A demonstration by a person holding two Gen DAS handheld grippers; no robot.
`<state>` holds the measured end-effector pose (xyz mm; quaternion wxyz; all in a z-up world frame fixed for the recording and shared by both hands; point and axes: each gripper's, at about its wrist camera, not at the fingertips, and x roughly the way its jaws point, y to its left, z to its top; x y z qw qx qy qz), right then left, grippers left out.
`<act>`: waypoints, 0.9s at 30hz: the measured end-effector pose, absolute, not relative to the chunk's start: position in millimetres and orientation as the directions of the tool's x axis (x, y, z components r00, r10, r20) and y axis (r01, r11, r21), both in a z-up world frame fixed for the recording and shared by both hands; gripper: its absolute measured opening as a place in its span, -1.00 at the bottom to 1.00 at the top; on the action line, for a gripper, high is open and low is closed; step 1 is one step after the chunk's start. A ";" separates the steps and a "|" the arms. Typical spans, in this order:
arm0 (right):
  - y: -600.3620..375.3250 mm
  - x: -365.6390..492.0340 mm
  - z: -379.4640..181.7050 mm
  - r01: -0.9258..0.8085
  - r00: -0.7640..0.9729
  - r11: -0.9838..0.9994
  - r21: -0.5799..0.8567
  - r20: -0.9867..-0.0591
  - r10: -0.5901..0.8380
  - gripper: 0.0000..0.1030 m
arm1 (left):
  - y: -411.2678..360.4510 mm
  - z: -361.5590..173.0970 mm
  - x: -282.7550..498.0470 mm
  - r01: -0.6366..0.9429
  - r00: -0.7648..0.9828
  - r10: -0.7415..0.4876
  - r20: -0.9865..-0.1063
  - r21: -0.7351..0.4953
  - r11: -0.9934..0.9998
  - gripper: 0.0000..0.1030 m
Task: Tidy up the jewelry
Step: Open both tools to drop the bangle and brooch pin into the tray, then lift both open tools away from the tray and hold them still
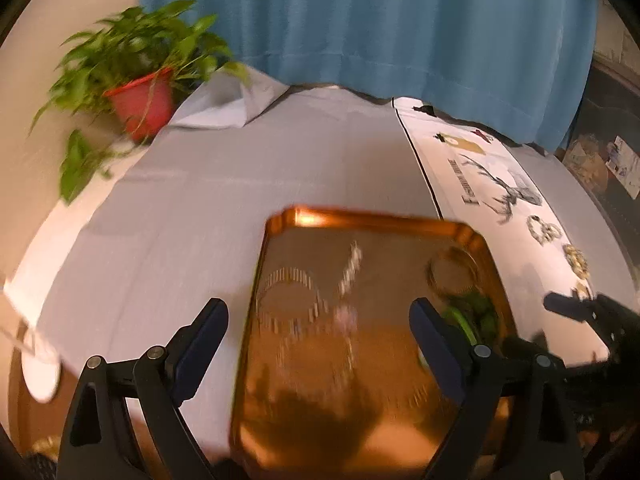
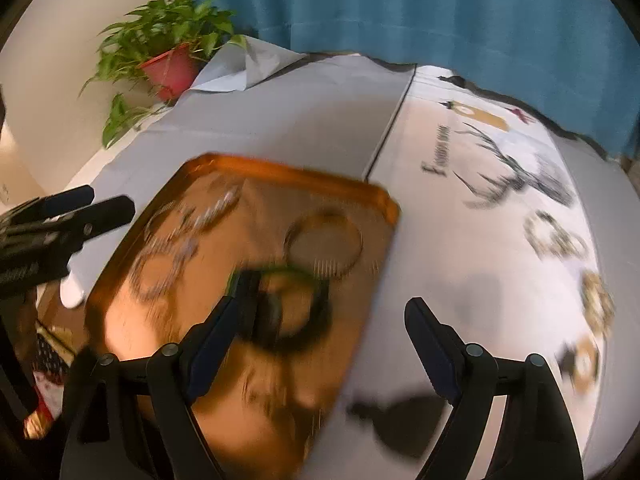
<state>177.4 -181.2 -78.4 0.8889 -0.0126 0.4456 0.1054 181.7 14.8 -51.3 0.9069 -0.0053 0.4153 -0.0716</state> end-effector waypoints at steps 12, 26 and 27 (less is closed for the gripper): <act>-182.9 -0.5 -23.8 -0.166 0.717 0.985 -0.040 -0.691 0.093 0.65 | 2.2 -24.3 46.8 0.139 0.634 -0.140 -0.760 -0.066 0.988 0.75; -176.0 -77.3 8.6 -0.176 0.778 0.984 -0.031 -0.617 0.120 0.65 | -5.2 14.3 -31.3 0.162 0.715 -0.159 -0.681 -0.059 0.985 0.75; -176.8 -80.0 10.2 -0.173 0.783 0.984 -0.031 -0.611 0.118 0.65 | -5.1 15.6 -32.8 0.161 0.718 -0.157 -0.678 -0.058 0.985 0.75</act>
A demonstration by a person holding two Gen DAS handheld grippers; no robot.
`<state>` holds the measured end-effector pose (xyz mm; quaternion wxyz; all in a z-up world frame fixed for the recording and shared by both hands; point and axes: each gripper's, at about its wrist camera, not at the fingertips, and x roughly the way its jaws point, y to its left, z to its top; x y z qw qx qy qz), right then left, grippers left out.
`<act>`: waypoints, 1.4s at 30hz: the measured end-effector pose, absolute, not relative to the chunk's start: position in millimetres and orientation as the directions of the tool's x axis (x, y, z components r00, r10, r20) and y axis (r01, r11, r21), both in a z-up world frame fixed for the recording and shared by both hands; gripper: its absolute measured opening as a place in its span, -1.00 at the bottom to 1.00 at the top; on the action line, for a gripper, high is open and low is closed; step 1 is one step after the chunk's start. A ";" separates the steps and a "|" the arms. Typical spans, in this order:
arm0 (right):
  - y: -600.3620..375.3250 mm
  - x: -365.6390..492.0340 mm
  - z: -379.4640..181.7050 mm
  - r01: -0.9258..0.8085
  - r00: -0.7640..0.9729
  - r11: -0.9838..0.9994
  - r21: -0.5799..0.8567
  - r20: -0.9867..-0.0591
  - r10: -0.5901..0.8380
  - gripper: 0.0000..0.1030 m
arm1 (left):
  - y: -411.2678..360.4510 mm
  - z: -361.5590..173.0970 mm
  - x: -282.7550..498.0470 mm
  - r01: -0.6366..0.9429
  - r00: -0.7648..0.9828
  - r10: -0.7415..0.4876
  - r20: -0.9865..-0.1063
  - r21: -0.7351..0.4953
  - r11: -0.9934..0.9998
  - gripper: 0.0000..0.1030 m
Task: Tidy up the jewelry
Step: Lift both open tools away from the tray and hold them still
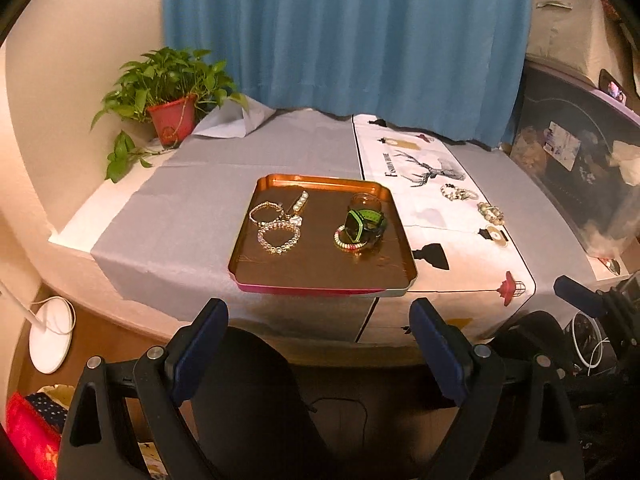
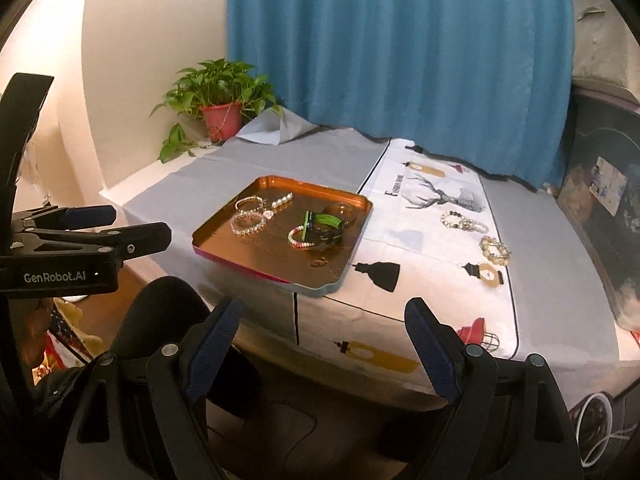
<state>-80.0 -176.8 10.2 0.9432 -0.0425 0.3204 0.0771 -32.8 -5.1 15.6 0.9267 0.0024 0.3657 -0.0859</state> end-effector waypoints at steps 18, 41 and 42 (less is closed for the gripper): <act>-185.9 -91.9 12.3 -0.153 0.788 0.988 -0.021 -0.606 0.109 0.65 | -7.7 22.3 -43.4 0.157 0.732 -0.148 -0.665 -0.048 0.986 0.75; -207.5 -68.4 -7.7 -0.112 0.758 0.994 0.017 -0.645 0.097 0.65 | -23.9 6.6 -18.1 0.168 0.690 -0.132 -0.712 -0.021 0.986 0.75; -208.6 -67.4 -7.9 -0.109 0.758 0.994 0.019 -0.646 0.095 0.65 | -25.1 6.8 -16.9 0.169 0.690 -0.132 -0.712 -0.019 0.985 0.75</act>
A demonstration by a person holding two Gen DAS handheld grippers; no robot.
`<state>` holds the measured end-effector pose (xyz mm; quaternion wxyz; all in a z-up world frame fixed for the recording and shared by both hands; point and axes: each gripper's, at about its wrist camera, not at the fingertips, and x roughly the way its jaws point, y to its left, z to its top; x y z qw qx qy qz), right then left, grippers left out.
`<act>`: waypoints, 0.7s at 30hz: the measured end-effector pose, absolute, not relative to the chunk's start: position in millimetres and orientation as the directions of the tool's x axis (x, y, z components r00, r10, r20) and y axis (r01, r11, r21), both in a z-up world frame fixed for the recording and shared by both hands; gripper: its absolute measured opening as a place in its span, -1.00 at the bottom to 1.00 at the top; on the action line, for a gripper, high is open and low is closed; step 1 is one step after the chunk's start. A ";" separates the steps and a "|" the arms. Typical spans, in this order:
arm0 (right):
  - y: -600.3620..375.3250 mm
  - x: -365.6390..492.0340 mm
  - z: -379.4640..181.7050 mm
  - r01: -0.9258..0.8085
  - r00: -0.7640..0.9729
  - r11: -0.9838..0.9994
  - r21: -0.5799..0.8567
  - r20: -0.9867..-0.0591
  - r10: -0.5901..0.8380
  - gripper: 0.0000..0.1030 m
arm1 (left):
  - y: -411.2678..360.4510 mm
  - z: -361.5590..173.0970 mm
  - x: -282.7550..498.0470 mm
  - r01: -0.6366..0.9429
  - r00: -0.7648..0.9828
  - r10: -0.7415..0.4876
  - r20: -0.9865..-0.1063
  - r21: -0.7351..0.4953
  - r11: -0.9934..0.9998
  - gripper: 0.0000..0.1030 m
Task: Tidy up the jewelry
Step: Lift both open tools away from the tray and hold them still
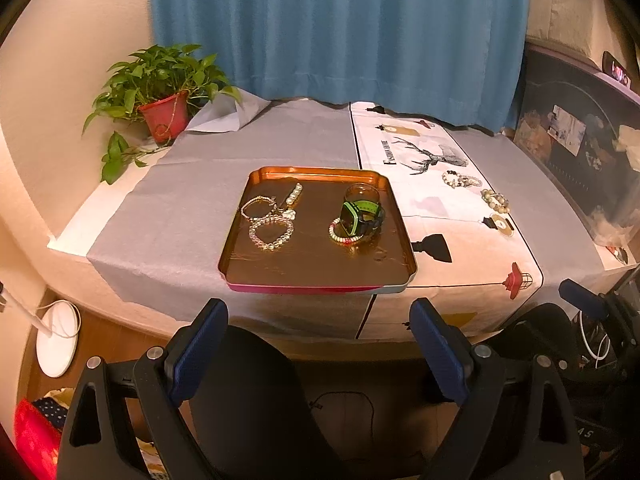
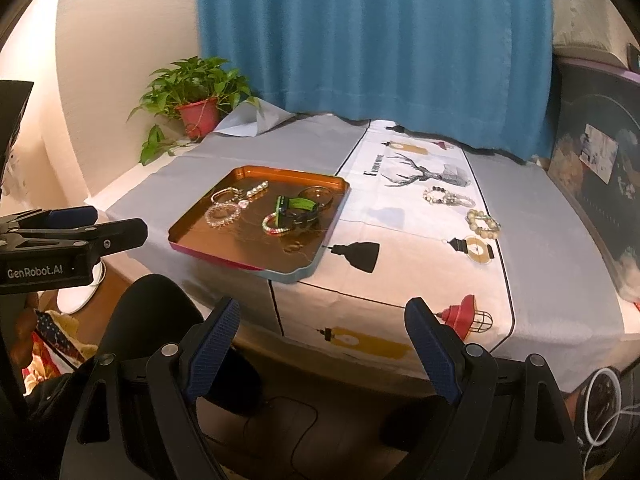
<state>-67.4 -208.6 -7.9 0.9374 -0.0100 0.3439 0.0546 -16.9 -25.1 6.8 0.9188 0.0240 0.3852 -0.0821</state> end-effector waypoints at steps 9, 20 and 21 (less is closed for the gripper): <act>-218.4 -61.2 -6.2 -0.076 0.768 0.997 0.024 -0.636 0.074 0.65 | -31.3 9.1 -11.6 0.181 0.694 -0.134 -0.707 -0.009 0.983 0.75; -242.1 -50.4 -19.3 -0.035 0.755 0.998 0.050 -0.653 0.060 0.65 | -43.2 6.4 7.6 0.194 0.671 -0.127 -0.731 0.007 0.981 0.75; -248.4 -48.2 -21.3 -0.020 0.753 0.998 0.055 -0.656 0.052 0.65 | -47.3 6.3 12.0 0.197 0.666 -0.129 -0.734 0.007 0.980 0.75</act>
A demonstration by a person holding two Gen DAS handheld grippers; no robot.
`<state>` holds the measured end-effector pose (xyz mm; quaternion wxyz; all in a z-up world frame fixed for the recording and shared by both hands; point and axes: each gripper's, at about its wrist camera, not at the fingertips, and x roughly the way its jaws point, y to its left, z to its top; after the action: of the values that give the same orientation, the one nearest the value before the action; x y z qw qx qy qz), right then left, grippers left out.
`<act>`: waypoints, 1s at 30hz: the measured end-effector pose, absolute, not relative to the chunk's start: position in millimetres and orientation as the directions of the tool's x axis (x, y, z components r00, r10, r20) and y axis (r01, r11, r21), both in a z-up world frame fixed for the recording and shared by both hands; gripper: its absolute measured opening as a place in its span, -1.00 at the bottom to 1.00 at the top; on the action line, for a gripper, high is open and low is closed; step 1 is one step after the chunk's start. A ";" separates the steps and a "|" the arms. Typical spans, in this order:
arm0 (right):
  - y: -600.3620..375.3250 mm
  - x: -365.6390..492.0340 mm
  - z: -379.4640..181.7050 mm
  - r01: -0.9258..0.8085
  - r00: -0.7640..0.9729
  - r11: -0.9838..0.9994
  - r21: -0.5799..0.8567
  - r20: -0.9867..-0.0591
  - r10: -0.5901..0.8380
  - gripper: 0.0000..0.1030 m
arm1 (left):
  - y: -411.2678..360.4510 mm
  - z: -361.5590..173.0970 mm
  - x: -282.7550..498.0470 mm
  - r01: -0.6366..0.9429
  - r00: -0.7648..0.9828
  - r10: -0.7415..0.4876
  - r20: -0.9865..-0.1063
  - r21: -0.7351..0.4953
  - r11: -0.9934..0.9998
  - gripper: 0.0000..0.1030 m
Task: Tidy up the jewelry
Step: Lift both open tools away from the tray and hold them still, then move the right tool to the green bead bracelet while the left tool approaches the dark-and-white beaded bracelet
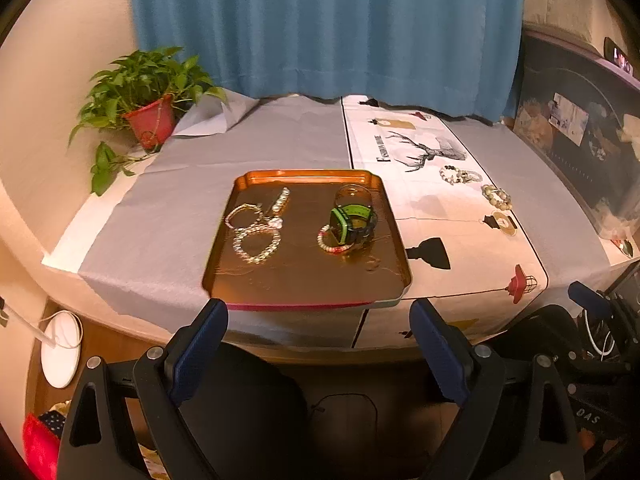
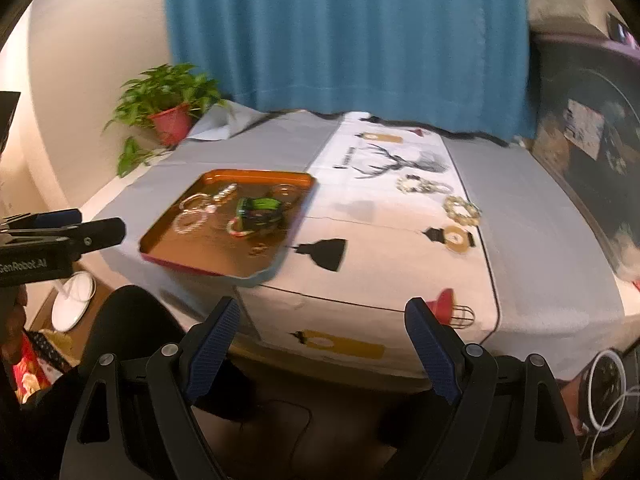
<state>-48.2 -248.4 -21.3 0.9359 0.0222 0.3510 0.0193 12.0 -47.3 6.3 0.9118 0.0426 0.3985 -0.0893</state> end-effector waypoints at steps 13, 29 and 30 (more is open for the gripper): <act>-376.9 17.6 -50.4 0.248 0.724 0.965 0.083 -0.678 -0.128 0.65 | -120.9 3.6 93.0 0.290 0.628 -0.185 -0.756 0.008 0.957 0.75; -495.4 166.2 -101.4 0.366 0.670 0.926 0.093 -0.717 -0.193 0.65 | -261.9 -46.6 252.8 0.399 0.548 -0.241 -0.801 -0.003 0.917 0.75; -497.3 175.5 -105.5 0.346 0.669 0.934 0.090 -0.722 -0.179 0.65 | -267.2 -51.9 259.9 0.399 0.540 -0.237 -0.807 -0.001 0.917 0.75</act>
<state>175.5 -497.3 -105.5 0.9067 0.1103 0.3805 -0.1448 259.9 -267.2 -51.9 0.8728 0.0917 0.4435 -0.1821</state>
